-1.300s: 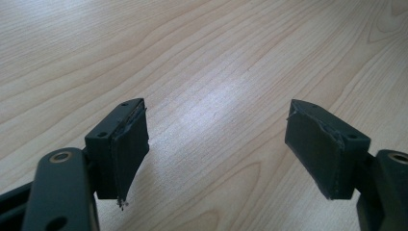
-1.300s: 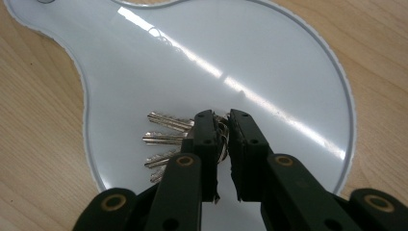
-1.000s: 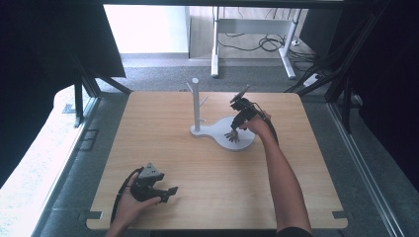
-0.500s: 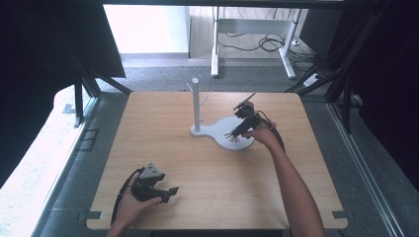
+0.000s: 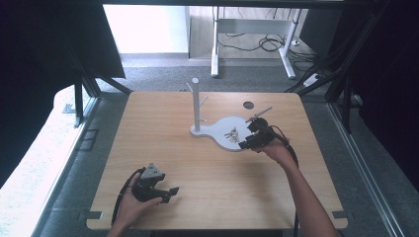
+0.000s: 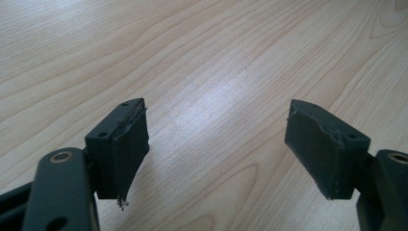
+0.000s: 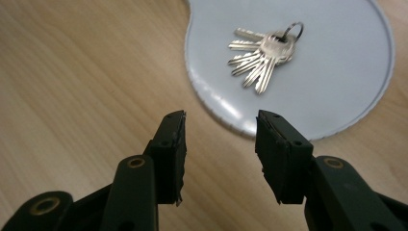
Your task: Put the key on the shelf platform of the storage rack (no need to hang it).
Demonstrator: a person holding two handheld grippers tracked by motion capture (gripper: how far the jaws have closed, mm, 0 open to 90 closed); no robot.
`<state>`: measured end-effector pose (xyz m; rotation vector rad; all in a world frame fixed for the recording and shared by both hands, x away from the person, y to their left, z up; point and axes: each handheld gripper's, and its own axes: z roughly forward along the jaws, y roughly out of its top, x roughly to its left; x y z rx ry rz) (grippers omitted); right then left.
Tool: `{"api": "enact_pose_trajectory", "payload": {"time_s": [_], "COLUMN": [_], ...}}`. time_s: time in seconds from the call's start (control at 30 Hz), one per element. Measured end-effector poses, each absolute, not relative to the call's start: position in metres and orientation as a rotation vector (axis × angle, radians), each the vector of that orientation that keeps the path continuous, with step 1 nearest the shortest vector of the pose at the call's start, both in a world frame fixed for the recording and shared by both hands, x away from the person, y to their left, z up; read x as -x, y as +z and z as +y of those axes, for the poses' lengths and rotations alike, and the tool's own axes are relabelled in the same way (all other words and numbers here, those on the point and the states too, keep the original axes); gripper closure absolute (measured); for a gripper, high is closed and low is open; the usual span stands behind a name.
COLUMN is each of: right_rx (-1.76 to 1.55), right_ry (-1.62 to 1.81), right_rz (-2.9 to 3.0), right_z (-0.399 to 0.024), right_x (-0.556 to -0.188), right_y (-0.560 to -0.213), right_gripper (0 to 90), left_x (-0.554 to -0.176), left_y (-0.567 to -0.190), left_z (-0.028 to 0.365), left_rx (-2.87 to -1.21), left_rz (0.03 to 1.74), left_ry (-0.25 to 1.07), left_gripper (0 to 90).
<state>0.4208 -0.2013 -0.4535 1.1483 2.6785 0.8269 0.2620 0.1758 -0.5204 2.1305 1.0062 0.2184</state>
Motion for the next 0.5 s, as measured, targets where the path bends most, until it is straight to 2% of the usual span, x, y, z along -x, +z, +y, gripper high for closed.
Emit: {"api": "enact_pose_trajectory", "payload": {"time_s": [0.2,0.5], "right_rx": [-1.132,-1.112], "right_ry": [0.904,0.975], "right_rz": [2.657,2.563], "right_z": [-0.215,-0.246], "right_x": [-0.392,-0.329], "right_y": [-0.461,-0.486], "right_gripper": [54.8,55.7], "left_x": [-0.262,-0.262], "left_y": [-0.52,-0.523], "left_z": [0.176,0.172], "left_rx": [-2.129,-2.144], "left_rz": [1.009,1.011], "left_ry": [0.224,0.221], "left_gripper": [23.6,23.6]}}
